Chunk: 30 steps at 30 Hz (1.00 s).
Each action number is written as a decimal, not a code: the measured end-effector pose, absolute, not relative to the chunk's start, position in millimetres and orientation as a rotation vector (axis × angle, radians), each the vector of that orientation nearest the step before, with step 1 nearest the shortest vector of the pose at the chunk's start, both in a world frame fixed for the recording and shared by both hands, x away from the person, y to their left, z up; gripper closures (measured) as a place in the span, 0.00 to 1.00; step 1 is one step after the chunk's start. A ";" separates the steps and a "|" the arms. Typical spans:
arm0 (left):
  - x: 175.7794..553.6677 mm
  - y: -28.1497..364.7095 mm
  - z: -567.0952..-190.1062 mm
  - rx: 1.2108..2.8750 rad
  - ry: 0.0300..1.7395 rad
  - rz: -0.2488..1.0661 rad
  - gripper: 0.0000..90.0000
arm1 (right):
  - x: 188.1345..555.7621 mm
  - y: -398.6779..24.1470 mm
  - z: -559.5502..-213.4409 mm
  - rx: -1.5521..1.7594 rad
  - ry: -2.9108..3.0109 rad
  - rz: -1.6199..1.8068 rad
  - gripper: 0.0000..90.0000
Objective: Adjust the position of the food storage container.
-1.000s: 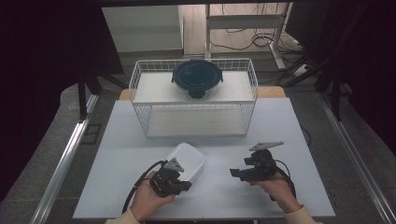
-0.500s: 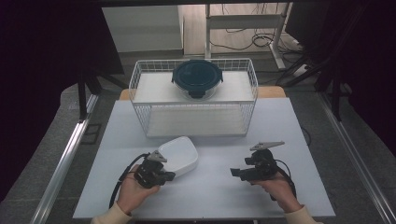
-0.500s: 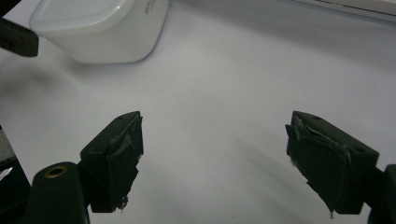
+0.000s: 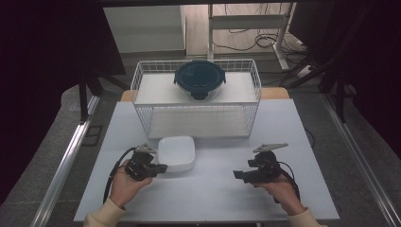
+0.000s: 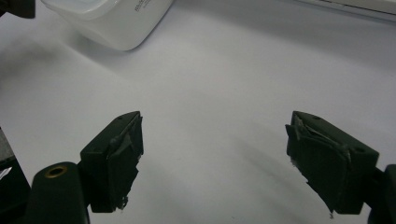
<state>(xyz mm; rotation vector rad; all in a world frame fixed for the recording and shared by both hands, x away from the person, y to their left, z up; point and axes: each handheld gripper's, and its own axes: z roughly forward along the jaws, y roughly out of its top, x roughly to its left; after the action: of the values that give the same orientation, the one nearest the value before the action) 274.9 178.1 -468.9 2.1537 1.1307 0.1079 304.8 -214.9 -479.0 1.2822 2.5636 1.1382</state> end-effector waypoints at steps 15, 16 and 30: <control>361.6 149.9 -457.5 2.098 1.119 0.256 1.00 | 305.0 -215.1 -479.4 1.281 2.571 1.137 0.20; 366.5 150.4 -459.1 2.072 1.130 0.253 1.00 | 305.0 -215.4 -479.4 1.284 2.571 1.137 0.20; 388.4 145.2 -472.9 2.047 1.161 0.327 1.00 | 305.9 -216.5 -479.9 1.296 2.567 1.138 0.20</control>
<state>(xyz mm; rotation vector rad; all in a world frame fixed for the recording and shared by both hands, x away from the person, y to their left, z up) 388.4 145.2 -472.9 2.0467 1.1614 0.3268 305.9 -216.5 -479.9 1.2956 2.5673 1.1380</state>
